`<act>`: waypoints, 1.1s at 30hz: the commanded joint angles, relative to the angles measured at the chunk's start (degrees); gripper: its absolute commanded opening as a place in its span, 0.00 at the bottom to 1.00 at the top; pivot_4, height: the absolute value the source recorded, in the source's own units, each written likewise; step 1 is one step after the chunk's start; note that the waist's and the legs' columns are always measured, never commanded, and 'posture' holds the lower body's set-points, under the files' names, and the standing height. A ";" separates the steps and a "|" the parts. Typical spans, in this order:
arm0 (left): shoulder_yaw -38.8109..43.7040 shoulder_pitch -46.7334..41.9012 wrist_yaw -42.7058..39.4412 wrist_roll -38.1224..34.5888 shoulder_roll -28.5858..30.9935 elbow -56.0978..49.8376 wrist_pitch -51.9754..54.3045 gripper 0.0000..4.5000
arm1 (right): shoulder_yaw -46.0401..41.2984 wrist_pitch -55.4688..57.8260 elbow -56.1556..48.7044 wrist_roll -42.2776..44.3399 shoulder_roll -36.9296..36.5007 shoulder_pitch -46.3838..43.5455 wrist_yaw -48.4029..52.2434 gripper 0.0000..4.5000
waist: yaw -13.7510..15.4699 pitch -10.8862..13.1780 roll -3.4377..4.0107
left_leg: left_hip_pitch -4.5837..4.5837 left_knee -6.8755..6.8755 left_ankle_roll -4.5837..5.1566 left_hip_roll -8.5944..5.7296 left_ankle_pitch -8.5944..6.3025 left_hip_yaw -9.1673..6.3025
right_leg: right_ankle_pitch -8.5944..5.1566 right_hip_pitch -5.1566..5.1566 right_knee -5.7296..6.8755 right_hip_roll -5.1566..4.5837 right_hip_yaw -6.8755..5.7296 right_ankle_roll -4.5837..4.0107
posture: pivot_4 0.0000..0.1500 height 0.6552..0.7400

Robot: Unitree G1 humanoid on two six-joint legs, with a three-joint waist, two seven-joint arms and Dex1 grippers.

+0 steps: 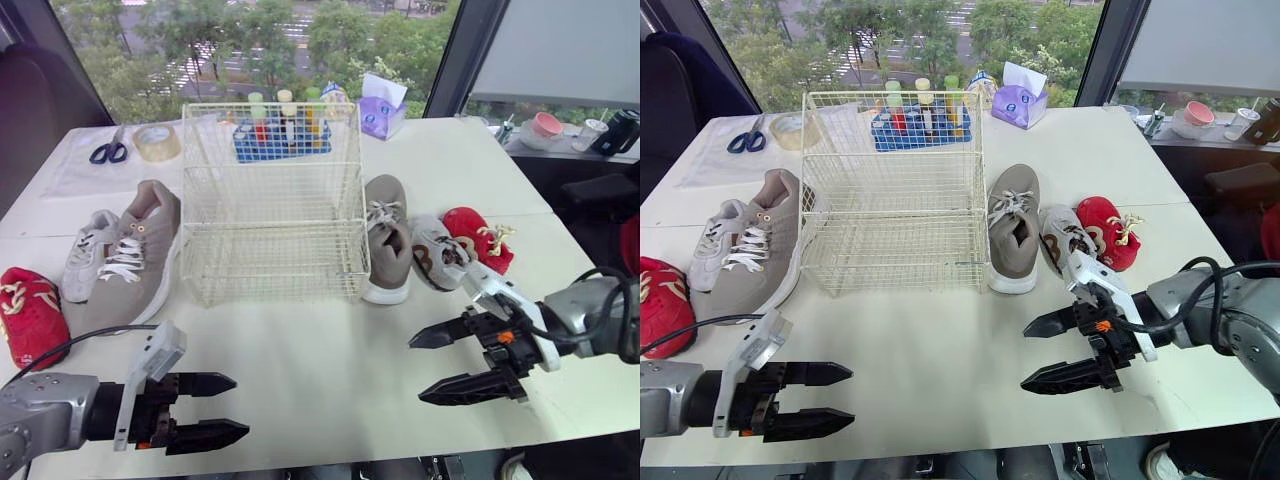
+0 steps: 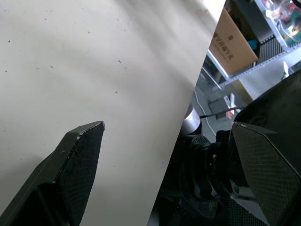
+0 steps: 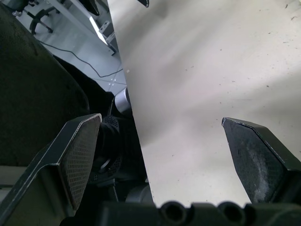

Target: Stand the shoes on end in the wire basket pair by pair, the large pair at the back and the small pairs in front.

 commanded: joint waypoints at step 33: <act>-3.57 0.96 -1.44 12.33 -1.25 0.16 -8.20 0.99 | 4.10 -3.45 2.81 -8.82 -2.44 -16.05 7.92 1.00 | -0.11 -0.04 0.04 | 0.05 0.06 -0.06 0.05 0.04 0.01 | 0.03 -0.02 0.05 0.05 0.03 -0.05 | 1.00 1.00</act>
